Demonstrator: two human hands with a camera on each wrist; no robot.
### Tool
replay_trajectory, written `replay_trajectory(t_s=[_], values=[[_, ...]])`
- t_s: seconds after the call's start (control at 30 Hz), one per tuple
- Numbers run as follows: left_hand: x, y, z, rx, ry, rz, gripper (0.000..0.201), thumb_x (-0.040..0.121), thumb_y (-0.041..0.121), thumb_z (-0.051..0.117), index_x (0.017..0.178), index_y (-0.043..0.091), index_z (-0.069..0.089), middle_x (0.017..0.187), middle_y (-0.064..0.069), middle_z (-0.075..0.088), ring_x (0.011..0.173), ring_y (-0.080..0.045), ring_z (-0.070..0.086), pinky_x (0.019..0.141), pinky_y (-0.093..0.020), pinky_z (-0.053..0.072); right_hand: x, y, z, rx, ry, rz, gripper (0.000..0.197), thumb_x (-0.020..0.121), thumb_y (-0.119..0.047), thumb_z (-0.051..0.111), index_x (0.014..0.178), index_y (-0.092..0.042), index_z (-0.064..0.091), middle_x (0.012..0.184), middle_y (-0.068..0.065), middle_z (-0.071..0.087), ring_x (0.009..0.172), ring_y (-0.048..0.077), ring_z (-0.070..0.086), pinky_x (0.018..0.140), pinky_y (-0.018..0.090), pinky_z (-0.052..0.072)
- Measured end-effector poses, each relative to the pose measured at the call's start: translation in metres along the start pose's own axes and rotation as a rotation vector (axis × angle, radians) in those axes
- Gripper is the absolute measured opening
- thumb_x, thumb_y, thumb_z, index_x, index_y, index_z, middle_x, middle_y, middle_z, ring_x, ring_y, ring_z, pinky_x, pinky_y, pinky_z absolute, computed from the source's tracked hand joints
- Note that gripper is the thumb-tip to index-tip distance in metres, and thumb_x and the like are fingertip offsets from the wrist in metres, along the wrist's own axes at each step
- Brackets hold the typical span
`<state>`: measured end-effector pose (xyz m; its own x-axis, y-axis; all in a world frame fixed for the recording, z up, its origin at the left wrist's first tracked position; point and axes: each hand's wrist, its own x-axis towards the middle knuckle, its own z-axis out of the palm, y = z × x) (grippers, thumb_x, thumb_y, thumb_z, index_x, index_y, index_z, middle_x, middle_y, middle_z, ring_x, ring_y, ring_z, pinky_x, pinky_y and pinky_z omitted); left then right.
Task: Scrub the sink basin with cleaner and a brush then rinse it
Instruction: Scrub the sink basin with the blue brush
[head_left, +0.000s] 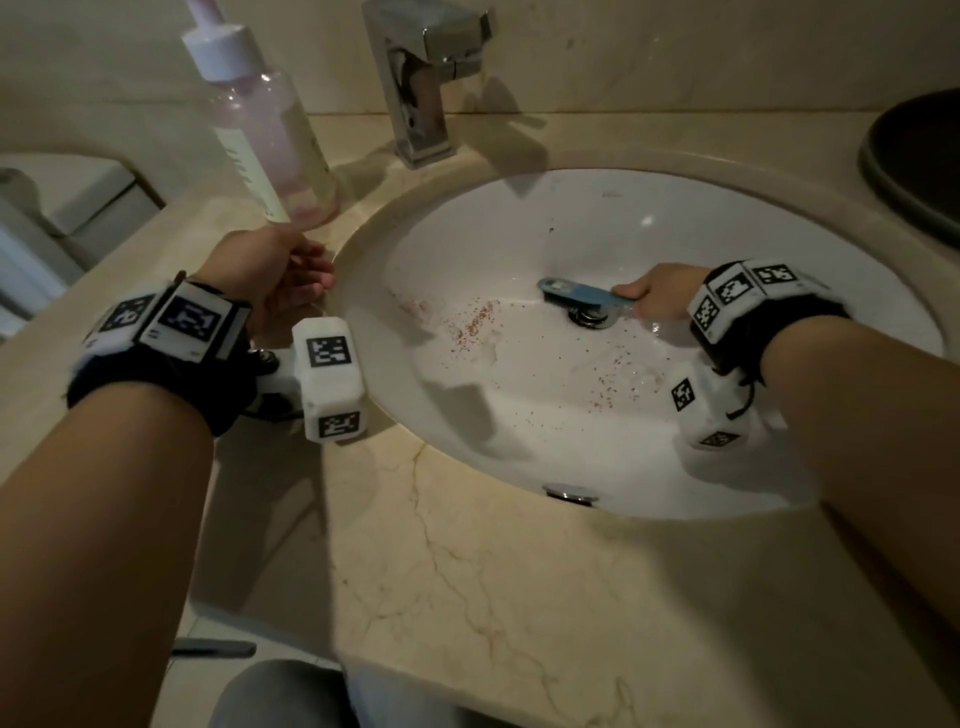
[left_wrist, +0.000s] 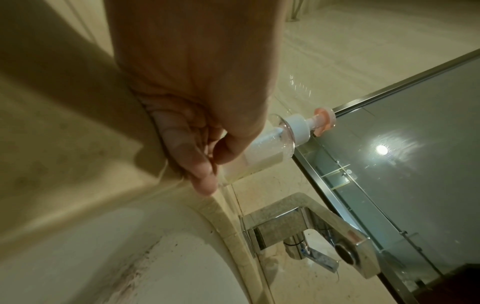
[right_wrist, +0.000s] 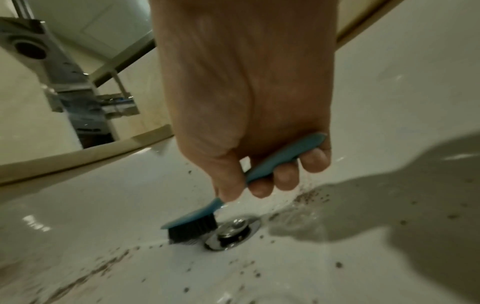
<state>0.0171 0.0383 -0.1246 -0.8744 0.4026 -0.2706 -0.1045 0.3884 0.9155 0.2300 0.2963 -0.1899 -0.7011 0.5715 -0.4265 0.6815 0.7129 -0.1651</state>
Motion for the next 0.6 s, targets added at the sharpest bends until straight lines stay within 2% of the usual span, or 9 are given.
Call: replay_trajectory(t_s=[0.07,0.2,0.33,0.4,0.47,0.53,0.6], values=[[-0.001,-0.001,0.0,0.001,0.0,0.004,0.027,0.098,0.012,0.035,0.075,0.012,0.049,0.035,0.009,0.056,0.03,0.0,0.053,0.032,-0.008,0.04,0.004,-0.008,0.005,0.035,0.002,-0.064,0.04,0.098,-0.025,0.045,0.137,-0.027,0.048,0.125,0.006,0.061,0.092,0.02,0.053,0.087,0.027,0.042],[-0.002,0.0,0.0,0.004,0.006,0.006,0.026,0.098,0.013,0.037,0.075,0.013,0.049,0.043,0.006,0.059,0.03,0.0,0.054,0.033,-0.008,0.041,0.003,-0.025,0.002,-0.032,-0.044,-0.16,0.045,0.096,-0.019,0.044,0.138,-0.034,0.045,0.132,-0.002,0.056,0.098,0.017,0.053,0.086,0.023,0.038],[-0.002,0.002,0.001,0.032,0.015,-0.013,0.027,0.097,0.014,0.039,0.073,0.014,0.051,0.035,0.01,0.056,0.031,0.001,0.054,0.034,-0.007,0.042,-0.007,-0.012,-0.017,0.106,0.098,-0.09,0.044,0.095,-0.016,0.046,0.137,-0.031,0.048,0.13,0.0,0.057,0.081,0.015,0.052,0.08,0.022,0.041],[-0.003,0.004,0.002,0.081,0.013,-0.037,0.029,0.097,0.014,0.039,0.07,0.014,0.05,0.032,0.01,0.054,0.029,0.002,0.053,0.033,-0.007,0.042,-0.013,0.001,-0.026,0.047,0.158,-0.027,0.045,0.095,-0.015,0.046,0.138,-0.027,0.047,0.136,0.004,0.054,0.098,0.02,0.053,0.092,0.025,0.039],[-0.004,0.008,0.007,0.118,0.021,-0.041,0.032,0.099,0.015,0.036,0.068,0.015,0.046,0.03,0.01,0.052,0.027,0.003,0.051,0.031,-0.006,0.039,-0.019,0.013,-0.032,-0.055,0.152,0.046,0.044,0.096,-0.014,0.045,0.139,-0.021,0.046,0.139,0.007,0.05,0.118,0.027,0.05,0.102,0.029,0.036],[-0.008,0.012,0.013,0.123,0.009,-0.042,0.036,0.101,0.018,0.034,0.066,0.015,0.041,0.033,0.008,0.052,0.023,0.003,0.048,0.027,-0.005,0.033,-0.023,0.022,-0.03,-0.09,0.12,0.098,0.042,0.097,-0.014,0.044,0.139,-0.014,0.048,0.138,0.011,0.051,0.122,0.031,0.049,0.102,0.03,0.036],[-0.009,0.014,0.018,0.093,0.005,-0.046,0.04,0.102,0.028,0.037,0.064,0.014,0.036,0.031,0.007,0.048,0.019,0.001,0.043,0.026,-0.006,0.03,-0.026,0.031,-0.025,-0.145,0.099,0.137,0.039,0.097,-0.014,0.045,0.135,-0.01,0.051,0.134,0.014,0.054,0.119,0.034,0.052,0.096,0.032,0.04]])
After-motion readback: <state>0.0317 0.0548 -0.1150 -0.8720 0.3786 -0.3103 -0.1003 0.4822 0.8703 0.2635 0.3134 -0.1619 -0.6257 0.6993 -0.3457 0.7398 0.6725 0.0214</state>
